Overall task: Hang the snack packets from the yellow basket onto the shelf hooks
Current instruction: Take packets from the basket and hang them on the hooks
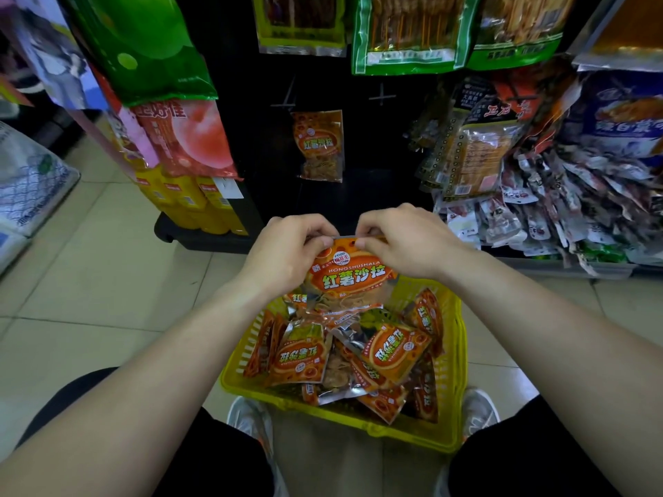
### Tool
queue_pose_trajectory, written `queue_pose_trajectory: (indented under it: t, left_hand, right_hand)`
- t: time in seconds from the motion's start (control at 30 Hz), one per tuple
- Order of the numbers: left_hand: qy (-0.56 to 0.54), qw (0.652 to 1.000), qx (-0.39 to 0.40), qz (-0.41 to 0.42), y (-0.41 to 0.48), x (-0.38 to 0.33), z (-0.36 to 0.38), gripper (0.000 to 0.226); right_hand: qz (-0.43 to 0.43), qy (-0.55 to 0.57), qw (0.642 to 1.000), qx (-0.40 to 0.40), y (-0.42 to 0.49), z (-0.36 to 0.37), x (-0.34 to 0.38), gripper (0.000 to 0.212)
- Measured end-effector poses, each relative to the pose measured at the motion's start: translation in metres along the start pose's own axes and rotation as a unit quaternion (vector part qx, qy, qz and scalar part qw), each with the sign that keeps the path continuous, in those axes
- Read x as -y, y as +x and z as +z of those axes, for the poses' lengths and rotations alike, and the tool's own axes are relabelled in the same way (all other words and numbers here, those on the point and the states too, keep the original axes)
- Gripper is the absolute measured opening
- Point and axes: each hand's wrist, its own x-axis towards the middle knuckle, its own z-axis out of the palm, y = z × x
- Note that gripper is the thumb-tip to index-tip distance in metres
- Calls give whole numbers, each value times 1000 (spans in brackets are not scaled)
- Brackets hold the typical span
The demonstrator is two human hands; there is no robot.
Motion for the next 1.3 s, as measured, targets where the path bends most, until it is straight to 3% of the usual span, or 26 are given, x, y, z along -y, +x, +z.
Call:
queue_pose_trajectory:
  t: [0.13, 0.23, 0.4, 0.67, 0.93, 1.07, 1.3]
  left_hand:
    - [6, 1000, 7, 3, -1, 0, -2, 14]
    - [1, 1000, 20, -13, -1, 4, -4, 13]
    - [49, 992, 78, -87, -5, 36, -14, 57]
    - [27, 984, 95, -146, 1, 85, -21, 41]
    - [131, 971, 168, -110, 89, 143, -13, 35]
    - [149, 970, 175, -85, 137, 180, 14, 28]
    - [113, 965, 205, -121, 196, 229, 69, 29]
  right_hand:
    - [-15, 4, 999, 51, -1, 3, 3, 14]
    - [0, -35, 999, 39, 2, 5, 4, 13]
    - [58, -75, 996, -4, 8, -3, -6, 15]
    - [101, -117, 984, -92, 81, -26, -21, 22]
    - [168, -75, 975, -127, 218, 47, -73, 29]
    - [190, -50, 973, -119, 294, 84, -101, 34]
    - [157, -84, 980, -88, 399, 108, -135, 25]
